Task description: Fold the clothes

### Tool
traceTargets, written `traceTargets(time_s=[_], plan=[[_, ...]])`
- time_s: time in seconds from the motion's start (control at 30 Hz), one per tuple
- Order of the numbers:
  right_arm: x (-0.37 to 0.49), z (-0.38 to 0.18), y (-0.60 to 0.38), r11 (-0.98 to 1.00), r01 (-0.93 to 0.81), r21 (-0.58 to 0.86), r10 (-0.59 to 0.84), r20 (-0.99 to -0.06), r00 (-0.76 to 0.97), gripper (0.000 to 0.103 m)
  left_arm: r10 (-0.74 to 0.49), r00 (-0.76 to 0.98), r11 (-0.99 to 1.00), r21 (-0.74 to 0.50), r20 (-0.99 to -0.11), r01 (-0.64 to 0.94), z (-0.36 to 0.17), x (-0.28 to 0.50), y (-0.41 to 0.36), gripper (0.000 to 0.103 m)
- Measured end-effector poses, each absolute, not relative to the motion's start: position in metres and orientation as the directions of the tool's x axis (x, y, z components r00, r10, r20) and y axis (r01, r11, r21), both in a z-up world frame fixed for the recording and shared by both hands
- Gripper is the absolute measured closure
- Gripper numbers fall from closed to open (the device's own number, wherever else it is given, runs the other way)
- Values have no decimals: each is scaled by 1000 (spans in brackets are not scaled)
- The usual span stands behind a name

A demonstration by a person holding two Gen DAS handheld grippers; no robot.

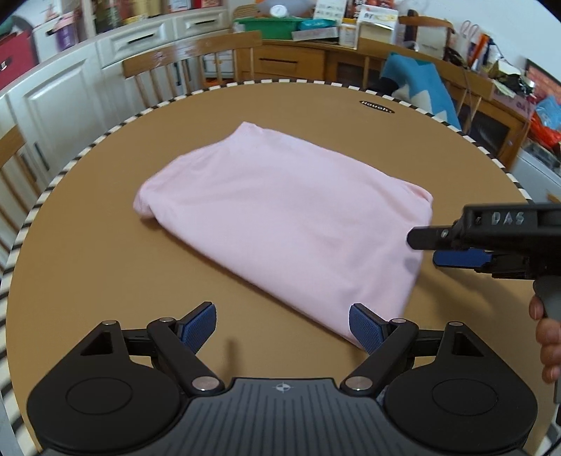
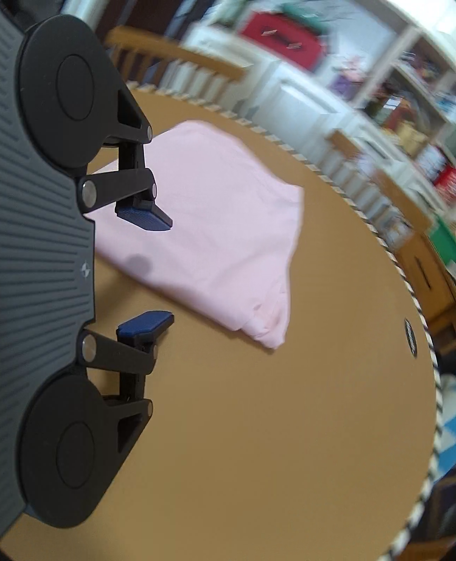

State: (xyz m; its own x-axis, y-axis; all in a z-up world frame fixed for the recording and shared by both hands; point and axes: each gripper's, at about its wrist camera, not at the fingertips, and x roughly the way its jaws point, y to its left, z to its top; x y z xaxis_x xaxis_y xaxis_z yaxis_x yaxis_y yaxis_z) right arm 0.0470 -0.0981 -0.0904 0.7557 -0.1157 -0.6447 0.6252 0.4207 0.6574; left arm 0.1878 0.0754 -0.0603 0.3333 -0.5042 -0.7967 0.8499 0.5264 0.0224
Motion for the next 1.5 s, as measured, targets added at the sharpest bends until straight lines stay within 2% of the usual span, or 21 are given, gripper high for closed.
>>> traceTargets(time_s=[0.1,0.33,0.53,0.63,0.73,0.8,0.9,0.93,0.97,1.03,1.07,1.1,1.2,1.3,1.5], plan=[[49,-98,-110,328,620,713,-98,-627,773,50,-540,285,473,-6,-792,881,-52,223,72,18],[45,-103,-106,268,625,733,-139,-612,778,49,-600,151,411,-141,-786,901,-42,350,42,18],[48,-101,-93,190,652,734,-218,-616,757,49,-544,-54,256,-227,-837,940,-71,441,-30,21],[58,-98,-87,212,684,698,-274,-630,727,48,-491,-139,185,-259,-860,948,-87,459,-58,22],[69,-98,-85,224,700,678,-319,-628,710,44,-490,-217,114,-308,-845,944,-94,462,-70,20],[75,-98,-84,229,706,670,-346,-623,702,40,-451,-346,62,-415,-823,908,-98,460,-75,21],[79,-98,-81,191,718,669,-365,-631,684,42,-412,-444,-4,-486,-796,874,-105,447,-71,23],[79,-98,-79,184,717,672,-353,-636,686,47,-399,-471,-26,-504,-786,863,-107,443,-69,23],[79,-99,-76,178,713,678,-334,-640,692,51,-393,-486,-32,-517,-780,855,-109,440,-66,25],[74,-102,-69,158,701,696,-315,-637,704,65,-383,-509,-9,-548,-771,837,-116,439,-60,40],[71,-105,-68,124,698,706,-315,-639,702,72,-374,-522,20,-570,-766,822,-122,440,-58,61],[68,-111,-70,61,679,732,-304,-634,711,93,-365,-536,50,-591,-761,805,-128,442,-57,82],[64,-127,-72,-65,607,792,-282,-598,750,95,-363,-590,94,-658,-721,747,-140,443,-49,82],[74,-105,-67,9,691,723,-322,-652,686,95,-382,-546,61,-610,-746,790,-130,436,-44,84],[71,-51,-73,106,670,735,-394,-588,707,96,-442,-562,-26,-617,-699,787,-76,428,-50,84]])
